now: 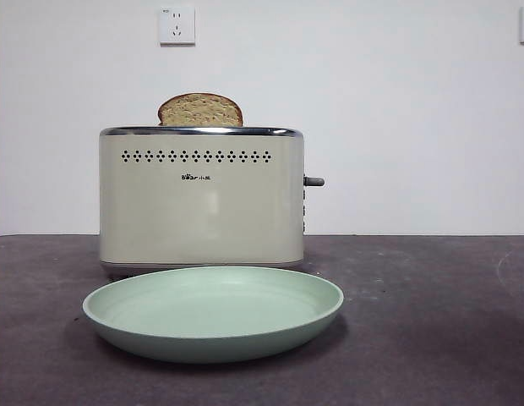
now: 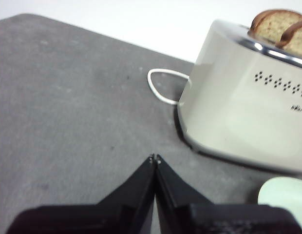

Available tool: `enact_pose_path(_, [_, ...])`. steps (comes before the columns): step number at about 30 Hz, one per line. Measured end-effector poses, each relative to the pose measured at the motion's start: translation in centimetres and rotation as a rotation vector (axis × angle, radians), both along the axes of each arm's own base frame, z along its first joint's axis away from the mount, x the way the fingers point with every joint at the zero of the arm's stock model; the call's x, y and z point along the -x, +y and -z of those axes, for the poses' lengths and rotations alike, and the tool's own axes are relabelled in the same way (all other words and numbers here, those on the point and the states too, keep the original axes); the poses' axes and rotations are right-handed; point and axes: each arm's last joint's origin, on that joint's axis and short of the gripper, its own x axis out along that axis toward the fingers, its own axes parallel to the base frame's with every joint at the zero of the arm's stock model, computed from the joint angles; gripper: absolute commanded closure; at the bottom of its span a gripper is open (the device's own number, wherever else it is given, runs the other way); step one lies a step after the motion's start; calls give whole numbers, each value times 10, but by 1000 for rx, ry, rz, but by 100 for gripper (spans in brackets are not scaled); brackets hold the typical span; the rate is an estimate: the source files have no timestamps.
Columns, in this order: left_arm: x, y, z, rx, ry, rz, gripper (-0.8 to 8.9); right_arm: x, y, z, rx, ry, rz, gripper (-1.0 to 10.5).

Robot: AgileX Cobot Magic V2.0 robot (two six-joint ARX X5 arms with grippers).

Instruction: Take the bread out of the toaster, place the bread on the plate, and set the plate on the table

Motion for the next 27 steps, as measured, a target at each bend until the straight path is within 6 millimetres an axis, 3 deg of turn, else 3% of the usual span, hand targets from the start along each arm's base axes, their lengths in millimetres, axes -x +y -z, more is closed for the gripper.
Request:
enact_pose_path(7, [0,-4,-5,81,-37,119,819,-1,3,-6,-417,-34,-40,958])
enact_pose_path(11, [3,-6,-17,156,-31,210,819,2,6,-28,-538,-51,-157,958])
enact_pose_path(18, [10,-7,-63,186,-8,246,819,4,9,-117,-501,-104,-268,957])
enact_pose_path(27, [1,-9,-146,144,-71,303,819,-25,13,-216,-377,8,-482,954])
